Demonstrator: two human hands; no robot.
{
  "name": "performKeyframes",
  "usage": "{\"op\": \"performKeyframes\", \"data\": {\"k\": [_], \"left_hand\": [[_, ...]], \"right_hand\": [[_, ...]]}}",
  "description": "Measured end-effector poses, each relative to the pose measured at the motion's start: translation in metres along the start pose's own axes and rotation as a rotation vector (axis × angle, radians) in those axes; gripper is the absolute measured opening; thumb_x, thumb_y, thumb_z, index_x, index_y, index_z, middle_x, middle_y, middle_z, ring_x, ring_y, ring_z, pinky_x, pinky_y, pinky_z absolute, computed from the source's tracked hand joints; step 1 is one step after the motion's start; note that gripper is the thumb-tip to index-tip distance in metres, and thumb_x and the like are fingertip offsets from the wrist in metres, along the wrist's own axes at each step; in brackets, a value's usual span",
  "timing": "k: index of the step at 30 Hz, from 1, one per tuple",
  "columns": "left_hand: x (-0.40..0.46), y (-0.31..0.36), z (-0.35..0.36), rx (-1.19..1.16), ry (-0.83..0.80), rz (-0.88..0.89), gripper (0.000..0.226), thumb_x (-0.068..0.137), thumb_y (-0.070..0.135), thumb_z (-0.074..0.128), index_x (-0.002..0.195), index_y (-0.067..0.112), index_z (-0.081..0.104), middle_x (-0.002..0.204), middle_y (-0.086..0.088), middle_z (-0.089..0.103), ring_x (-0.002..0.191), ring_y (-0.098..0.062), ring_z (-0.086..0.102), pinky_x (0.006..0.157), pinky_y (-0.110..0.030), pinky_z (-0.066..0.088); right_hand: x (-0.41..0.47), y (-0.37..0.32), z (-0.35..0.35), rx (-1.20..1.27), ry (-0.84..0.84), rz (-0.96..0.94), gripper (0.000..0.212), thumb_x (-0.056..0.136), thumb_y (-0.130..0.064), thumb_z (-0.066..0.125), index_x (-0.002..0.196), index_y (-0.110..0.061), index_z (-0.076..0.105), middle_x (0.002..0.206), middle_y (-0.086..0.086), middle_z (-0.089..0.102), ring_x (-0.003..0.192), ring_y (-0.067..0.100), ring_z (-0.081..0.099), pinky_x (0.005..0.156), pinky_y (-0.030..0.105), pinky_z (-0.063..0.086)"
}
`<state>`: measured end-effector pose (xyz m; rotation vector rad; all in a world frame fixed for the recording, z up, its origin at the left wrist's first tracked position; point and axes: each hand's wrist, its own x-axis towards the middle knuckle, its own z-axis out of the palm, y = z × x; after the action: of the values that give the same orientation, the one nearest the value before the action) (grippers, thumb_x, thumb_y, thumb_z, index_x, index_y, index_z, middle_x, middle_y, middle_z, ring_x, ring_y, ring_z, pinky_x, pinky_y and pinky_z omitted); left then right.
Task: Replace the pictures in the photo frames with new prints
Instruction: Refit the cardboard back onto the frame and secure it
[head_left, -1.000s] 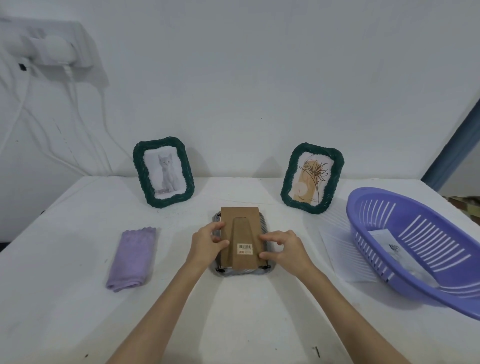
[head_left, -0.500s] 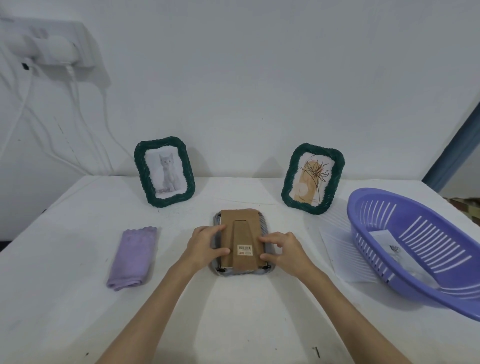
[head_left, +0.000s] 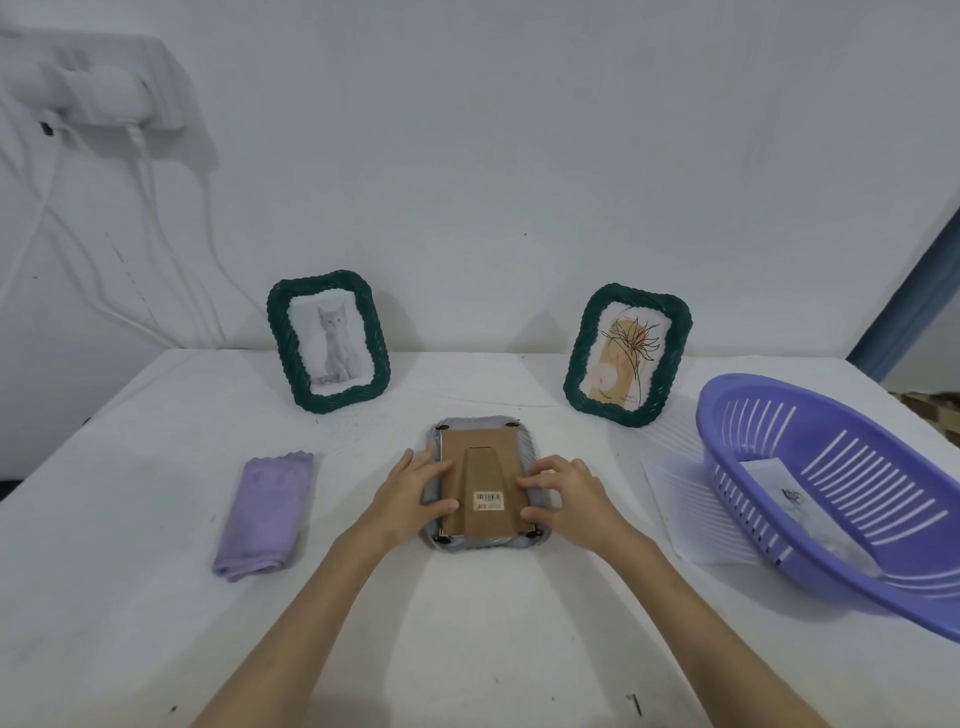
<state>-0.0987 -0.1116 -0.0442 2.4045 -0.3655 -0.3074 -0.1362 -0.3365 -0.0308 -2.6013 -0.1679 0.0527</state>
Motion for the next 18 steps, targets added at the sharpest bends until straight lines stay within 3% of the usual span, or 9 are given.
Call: {"op": "performKeyframes", "data": {"k": [4, 7, 10, 12, 15, 18], "left_hand": [[0.007, -0.001, -0.001, -0.033, 0.002, -0.020, 0.052, 0.087, 0.033, 0.058, 0.135, 0.019, 0.042, 0.152, 0.004, 0.028, 0.145, -0.023, 0.006, 0.118, -0.043, 0.013], [0.013, 0.004, -0.001, -0.001, 0.095, -0.011, 0.044, 0.087, 0.046, 0.053, 0.123, 0.021, 0.049, 0.140, 0.002, 0.044, 0.136, -0.022, 0.029, 0.110, -0.043, 0.029], [0.016, 0.009, 0.003, -0.038, 0.223, 0.021, 0.051, 0.085, 0.050, 0.053, 0.128, 0.023, 0.045, 0.134, 0.001, 0.048, 0.127, -0.020, 0.039, 0.104, -0.038, 0.035], [0.019, 0.008, 0.007, -0.056, 0.315, 0.027, 0.050, 0.087, 0.047, 0.052, 0.130, 0.022, 0.045, 0.137, 0.000, 0.047, 0.129, -0.021, 0.039, 0.107, -0.038, 0.033], [0.022, 0.004, 0.013, 0.006, 0.401, -0.015, 0.043, 0.093, 0.034, 0.048, 0.132, 0.017, 0.045, 0.142, -0.003, 0.044, 0.131, -0.022, 0.036, 0.110, -0.035, 0.028], [0.026, -0.001, 0.015, 0.081, 0.438, -0.020, 0.037, 0.095, 0.024, 0.046, 0.131, 0.016, 0.047, 0.140, -0.003, 0.046, 0.130, -0.022, 0.036, 0.109, -0.036, 0.030]], "right_hand": [[0.004, 0.001, -0.004, -0.014, -0.042, -0.003, 0.042, 0.081, -0.034, 0.067, 0.121, -0.023, 0.060, 0.133, -0.005, 0.047, 0.121, 0.018, 0.035, 0.101, 0.034, 0.032], [0.010, 0.001, -0.006, 0.091, -0.023, 0.007, 0.033, 0.081, -0.034, 0.067, 0.111, -0.021, 0.066, 0.127, 0.001, 0.052, 0.119, 0.021, 0.040, 0.102, 0.036, 0.035], [0.023, -0.003, -0.008, 0.269, 0.156, 0.056, 0.029, 0.084, -0.025, 0.065, 0.111, -0.016, 0.065, 0.117, 0.009, 0.055, 0.098, 0.016, 0.047, 0.085, 0.020, 0.042], [0.033, -0.007, -0.009, 0.318, 0.219, 0.125, 0.032, 0.087, -0.020, 0.060, 0.118, -0.013, 0.058, 0.116, 0.012, 0.054, 0.090, 0.013, 0.045, 0.074, 0.014, 0.039], [0.050, -0.010, -0.003, 0.355, 0.200, 0.215, 0.038, 0.089, -0.020, 0.057, 0.125, -0.014, 0.052, 0.116, 0.017, 0.053, 0.100, 0.022, 0.052, 0.086, 0.026, 0.040], [0.060, -0.015, 0.002, 0.348, 0.152, 0.223, 0.041, 0.089, -0.018, 0.057, 0.129, -0.014, 0.050, 0.116, 0.020, 0.052, 0.110, 0.030, 0.051, 0.092, 0.029, 0.040]]}}
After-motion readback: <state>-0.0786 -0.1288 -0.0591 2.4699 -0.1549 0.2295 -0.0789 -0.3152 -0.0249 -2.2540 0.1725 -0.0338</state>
